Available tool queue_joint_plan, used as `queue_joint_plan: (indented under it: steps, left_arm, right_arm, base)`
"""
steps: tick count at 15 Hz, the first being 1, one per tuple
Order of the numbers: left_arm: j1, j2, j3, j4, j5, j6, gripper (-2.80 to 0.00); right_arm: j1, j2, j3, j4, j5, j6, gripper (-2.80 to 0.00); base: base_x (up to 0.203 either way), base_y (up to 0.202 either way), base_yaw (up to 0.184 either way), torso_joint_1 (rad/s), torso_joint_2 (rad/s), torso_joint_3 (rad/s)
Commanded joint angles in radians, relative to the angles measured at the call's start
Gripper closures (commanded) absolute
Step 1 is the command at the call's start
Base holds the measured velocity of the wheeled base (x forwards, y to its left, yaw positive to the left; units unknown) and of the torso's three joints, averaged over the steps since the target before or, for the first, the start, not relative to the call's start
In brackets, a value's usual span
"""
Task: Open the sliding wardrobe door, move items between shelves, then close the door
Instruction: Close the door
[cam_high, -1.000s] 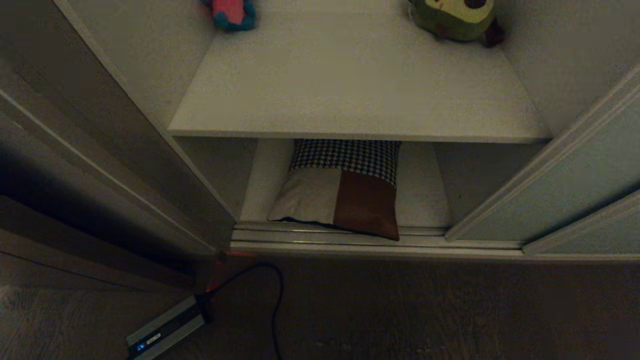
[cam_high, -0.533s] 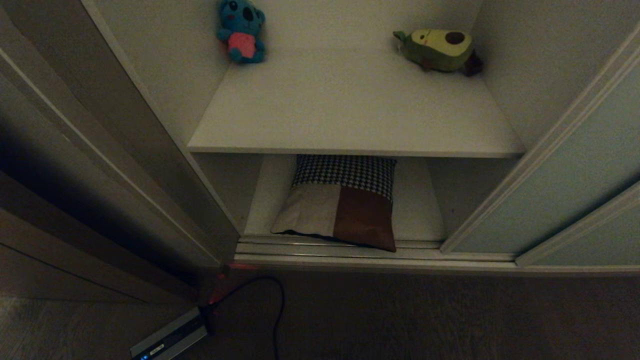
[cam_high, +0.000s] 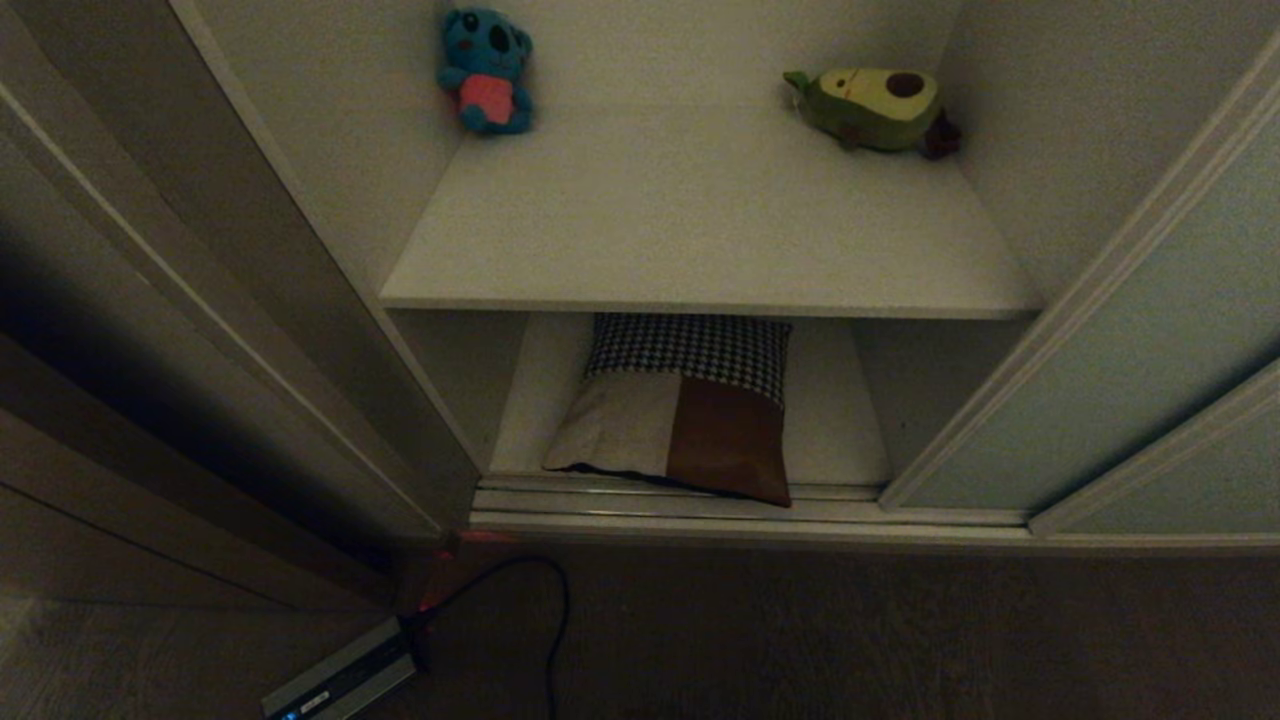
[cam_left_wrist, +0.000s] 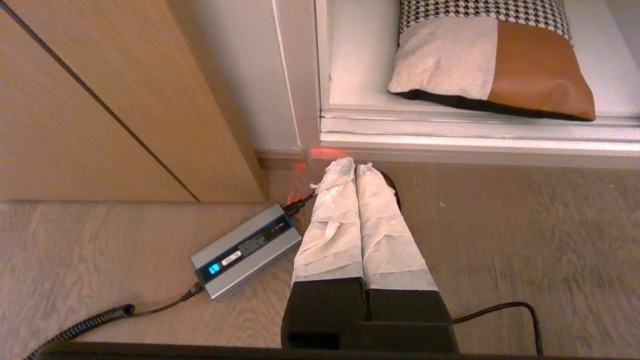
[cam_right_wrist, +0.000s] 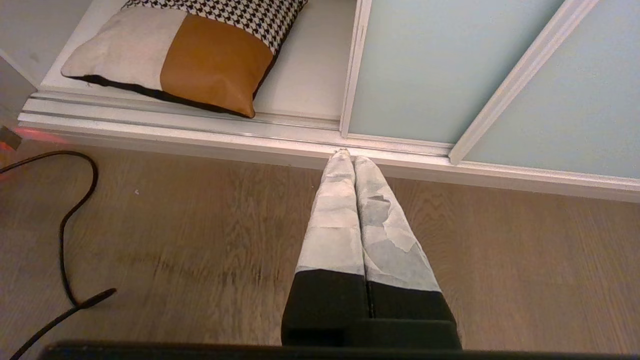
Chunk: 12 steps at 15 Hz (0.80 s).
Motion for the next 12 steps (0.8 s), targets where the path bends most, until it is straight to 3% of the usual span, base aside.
queue_joint_plan:
  steps: [1, 12]
  left_arm:
    - [0.0, 0.003, -0.001, 0.005, 0.001, 0.008, 0.0]
    - [0.0, 0.003, -0.001, 0.002, 0.004, -0.002, 0.0]
  right_arm:
    - [0.0, 0.001, 0.003, 0.0, 0.0, 0.0, 0.0]
    - [-0.001, 0.001, 0.003, 0.0, 0.0, 0.0, 0.0]
  base:
    - [0.0, 0.0, 0.0, 0.005, 0.0, 0.034]
    - [0.0, 0.0, 0.0, 0.0, 0.0, 0.0]
